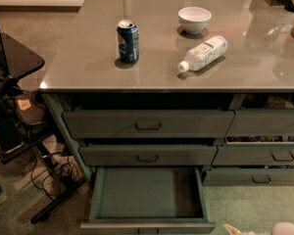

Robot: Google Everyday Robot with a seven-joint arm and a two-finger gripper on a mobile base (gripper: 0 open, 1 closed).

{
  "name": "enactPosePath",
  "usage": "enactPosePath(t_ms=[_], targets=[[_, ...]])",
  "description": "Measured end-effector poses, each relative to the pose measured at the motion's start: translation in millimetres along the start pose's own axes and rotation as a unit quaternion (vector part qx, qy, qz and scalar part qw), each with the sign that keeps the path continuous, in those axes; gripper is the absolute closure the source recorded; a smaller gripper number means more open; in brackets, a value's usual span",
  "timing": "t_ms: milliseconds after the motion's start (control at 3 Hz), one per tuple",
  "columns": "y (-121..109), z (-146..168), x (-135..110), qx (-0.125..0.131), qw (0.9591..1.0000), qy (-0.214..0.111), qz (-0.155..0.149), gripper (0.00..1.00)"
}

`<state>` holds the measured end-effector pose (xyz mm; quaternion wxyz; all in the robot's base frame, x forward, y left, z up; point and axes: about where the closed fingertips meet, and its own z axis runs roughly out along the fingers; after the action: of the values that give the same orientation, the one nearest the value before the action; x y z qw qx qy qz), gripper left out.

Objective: Close bottom drawer

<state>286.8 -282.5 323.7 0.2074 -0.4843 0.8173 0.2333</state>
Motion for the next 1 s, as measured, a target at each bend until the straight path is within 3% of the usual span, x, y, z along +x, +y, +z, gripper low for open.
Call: enactPosePath(t_ms=[333, 667, 1000], targets=[[-5.8, 42.6, 53.0, -0.004, 0.9991, -0.032, 0.028, 0.00], [26.8, 102.0, 101.7, -0.051, 0.9956, -0.049, 0.062, 0.00], [85.2, 175.0, 120.5, -0.136, 0.9870, -0.057, 0.065, 0.00]])
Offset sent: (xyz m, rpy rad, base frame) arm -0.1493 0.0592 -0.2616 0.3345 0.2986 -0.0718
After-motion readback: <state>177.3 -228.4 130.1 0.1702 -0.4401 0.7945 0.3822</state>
